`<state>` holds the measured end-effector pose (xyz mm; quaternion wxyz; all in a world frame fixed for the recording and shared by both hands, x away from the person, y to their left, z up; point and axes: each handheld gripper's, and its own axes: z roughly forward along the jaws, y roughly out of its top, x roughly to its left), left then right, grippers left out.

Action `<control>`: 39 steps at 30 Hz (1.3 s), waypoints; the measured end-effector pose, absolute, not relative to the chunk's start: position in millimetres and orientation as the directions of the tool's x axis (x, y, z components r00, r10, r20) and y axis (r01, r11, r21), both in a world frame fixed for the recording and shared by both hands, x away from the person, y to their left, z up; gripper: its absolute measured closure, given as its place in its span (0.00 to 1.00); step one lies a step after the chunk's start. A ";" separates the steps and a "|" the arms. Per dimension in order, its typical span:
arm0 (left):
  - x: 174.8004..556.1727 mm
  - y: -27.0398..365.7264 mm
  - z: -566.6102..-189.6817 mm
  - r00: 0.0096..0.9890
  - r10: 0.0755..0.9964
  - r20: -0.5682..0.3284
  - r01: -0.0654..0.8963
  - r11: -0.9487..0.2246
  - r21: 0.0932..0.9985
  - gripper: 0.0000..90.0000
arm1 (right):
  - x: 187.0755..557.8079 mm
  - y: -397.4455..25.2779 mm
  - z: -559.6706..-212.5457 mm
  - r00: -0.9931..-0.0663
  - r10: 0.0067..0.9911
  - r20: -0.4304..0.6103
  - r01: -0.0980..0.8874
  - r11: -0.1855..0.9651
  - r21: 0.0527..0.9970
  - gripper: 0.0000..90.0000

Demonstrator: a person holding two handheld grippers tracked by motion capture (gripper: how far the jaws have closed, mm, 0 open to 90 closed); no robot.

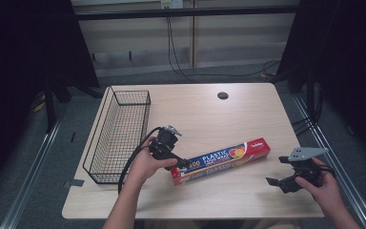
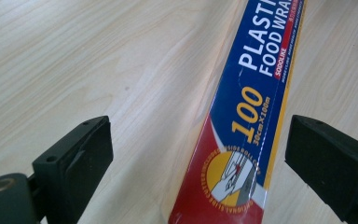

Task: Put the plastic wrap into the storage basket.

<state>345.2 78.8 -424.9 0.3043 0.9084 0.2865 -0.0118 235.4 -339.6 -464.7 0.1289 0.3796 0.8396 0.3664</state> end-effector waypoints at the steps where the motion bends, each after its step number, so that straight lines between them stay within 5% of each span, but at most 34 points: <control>1: 344.9 75.7 -425.1 0.834 0.516 -0.196 0.530 -0.649 0.546 0.08 | 236.0 -339.9 -464.6 -0.683 0.728 0.057 0.535 0.446 0.717 0.03; 39: 361.1 -22.7 -436.8 0.897 0.387 -0.214 0.441 -0.738 0.511 0.08 | 237.4 -339.2 -465.3 -0.696 0.715 0.066 0.531 0.452 0.717 0.03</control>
